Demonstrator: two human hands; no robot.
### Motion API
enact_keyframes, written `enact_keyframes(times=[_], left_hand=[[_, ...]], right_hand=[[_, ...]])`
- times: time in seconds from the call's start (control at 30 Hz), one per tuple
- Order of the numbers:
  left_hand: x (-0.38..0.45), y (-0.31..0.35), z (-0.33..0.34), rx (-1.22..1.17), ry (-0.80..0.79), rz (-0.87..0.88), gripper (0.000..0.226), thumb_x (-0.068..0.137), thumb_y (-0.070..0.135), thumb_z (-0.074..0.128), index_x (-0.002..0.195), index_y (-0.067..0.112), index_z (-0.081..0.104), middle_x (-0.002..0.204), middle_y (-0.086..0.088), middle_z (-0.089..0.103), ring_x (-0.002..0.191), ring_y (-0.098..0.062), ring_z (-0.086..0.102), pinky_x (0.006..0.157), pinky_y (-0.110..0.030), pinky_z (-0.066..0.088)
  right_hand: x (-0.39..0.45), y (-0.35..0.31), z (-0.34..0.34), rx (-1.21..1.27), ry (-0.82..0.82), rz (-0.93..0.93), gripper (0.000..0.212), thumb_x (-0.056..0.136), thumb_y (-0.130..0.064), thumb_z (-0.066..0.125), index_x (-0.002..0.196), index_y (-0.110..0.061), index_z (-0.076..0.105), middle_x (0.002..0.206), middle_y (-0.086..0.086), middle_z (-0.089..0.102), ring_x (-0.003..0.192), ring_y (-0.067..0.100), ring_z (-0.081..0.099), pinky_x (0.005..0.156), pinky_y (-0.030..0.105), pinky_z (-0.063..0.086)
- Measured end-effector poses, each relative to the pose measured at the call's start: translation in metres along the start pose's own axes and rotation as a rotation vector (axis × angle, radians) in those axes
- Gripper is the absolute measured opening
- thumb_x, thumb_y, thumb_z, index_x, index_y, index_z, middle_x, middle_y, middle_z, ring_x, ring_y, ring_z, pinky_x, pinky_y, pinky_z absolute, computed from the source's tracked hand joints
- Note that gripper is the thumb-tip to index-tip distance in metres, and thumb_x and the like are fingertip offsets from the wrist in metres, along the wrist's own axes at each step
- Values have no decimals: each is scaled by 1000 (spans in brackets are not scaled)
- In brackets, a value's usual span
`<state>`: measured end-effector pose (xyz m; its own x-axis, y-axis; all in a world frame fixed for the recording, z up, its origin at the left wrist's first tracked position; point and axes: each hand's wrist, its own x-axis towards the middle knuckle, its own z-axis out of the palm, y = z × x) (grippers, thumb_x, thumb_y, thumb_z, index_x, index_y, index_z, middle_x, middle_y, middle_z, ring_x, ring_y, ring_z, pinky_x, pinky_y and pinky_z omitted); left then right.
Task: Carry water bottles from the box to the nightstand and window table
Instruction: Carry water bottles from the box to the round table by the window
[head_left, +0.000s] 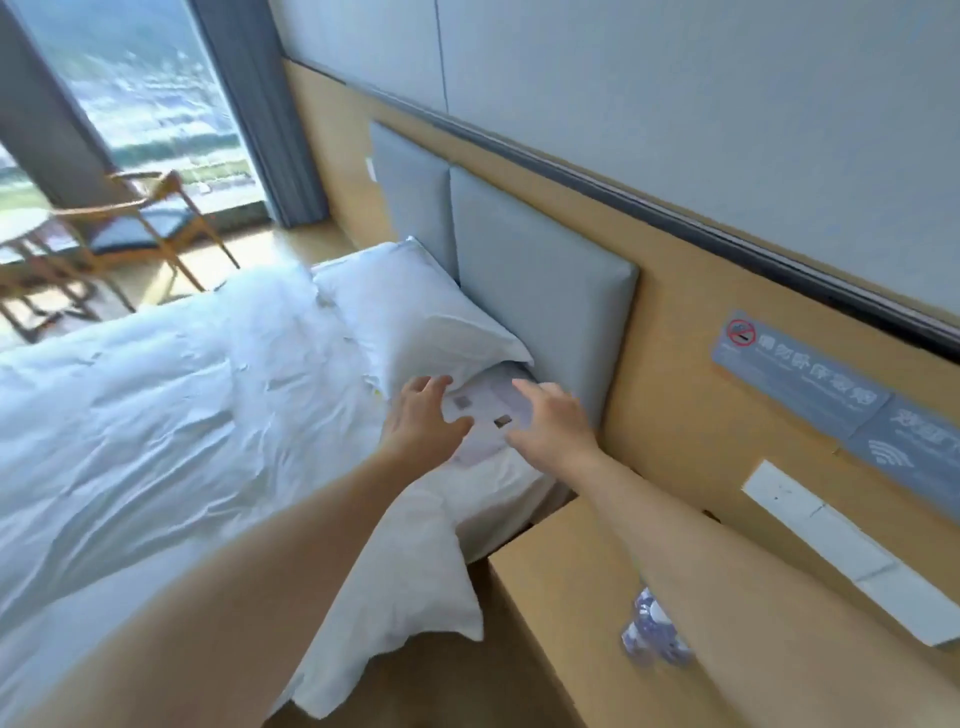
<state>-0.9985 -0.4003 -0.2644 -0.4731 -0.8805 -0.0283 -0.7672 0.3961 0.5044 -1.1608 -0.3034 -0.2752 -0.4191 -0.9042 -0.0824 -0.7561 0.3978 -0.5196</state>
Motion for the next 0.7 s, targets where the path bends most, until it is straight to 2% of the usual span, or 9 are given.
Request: enact_keyframes(times=[0.13, 0.27, 0.37, 0.7], left_hand=[[-49, -62, -68, 32, 160, -133, 70, 90, 43, 71, 153, 23, 46, 156, -4, 44, 143, -30, 39, 114, -40, 35], [-115, -129, -131, 49, 315, -278, 71, 90, 43, 72, 153, 22, 46, 156, -5, 44, 144, -29, 38, 113, -38, 35], [-177, -184, -175, 55, 410, -408, 70, 90, 42, 73, 152, 21, 46, 156, -7, 43, 145, -29, 37, 116, -40, 36], [-444, -377, -285, 71, 649, -887, 73, 90, 46, 71, 153, 21, 44, 159, -9, 40, 147, -30, 34, 118, -43, 35]], right_hand=[[-9, -95, 28, -24, -61, -224, 73, 87, -37, 70, 153, -25, 42, 148, 11, 50, 133, 36, 45, 109, 46, 42], [-32, -191, 64, -43, -155, -431, 77, 89, -41, 70, 157, -29, 35, 155, 7, 43, 142, 33, 36, 116, 44, 35], [-59, -267, 98, -68, -208, -579, 79, 88, -43, 71, 157, -30, 35, 154, 7, 42, 140, 34, 36, 114, 46, 36], [-244, -507, 252, -90, -414, -1035, 81, 87, -47, 72, 157, -34, 33, 156, 4, 41, 141, 32, 35, 114, 41, 35]])
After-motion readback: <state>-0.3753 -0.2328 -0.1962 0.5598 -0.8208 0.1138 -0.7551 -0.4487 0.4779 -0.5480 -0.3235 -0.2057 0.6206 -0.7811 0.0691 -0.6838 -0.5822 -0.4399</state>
